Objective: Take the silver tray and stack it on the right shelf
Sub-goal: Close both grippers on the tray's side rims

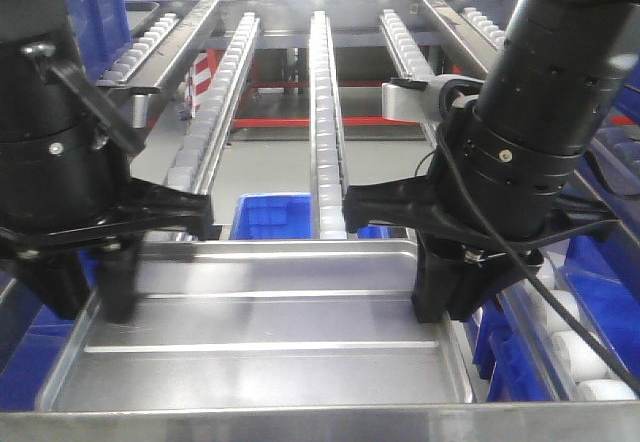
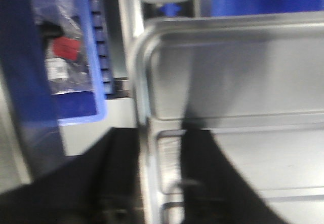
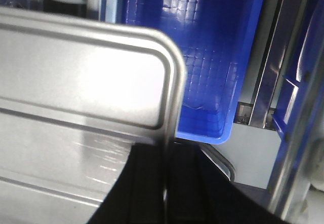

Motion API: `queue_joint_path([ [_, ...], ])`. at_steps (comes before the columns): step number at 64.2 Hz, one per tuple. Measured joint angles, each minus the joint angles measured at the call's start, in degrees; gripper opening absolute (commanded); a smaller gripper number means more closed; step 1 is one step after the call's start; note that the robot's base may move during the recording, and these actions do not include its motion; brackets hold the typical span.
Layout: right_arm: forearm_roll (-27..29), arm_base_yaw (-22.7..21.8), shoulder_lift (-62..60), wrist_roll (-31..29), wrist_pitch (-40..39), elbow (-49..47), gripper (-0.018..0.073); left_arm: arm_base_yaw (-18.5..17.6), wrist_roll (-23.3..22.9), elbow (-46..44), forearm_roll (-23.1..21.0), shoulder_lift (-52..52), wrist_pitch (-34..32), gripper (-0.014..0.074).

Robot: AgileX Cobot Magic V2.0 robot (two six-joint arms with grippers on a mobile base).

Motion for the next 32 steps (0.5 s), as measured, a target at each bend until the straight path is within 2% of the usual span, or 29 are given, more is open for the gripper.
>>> queue_joint_path([
  [32, -0.5, 0.0, -3.02, 0.36, 1.48, 0.42, 0.0056, 0.22, -2.92, 0.0, 0.63, -2.41, -0.1, -0.0093],
])
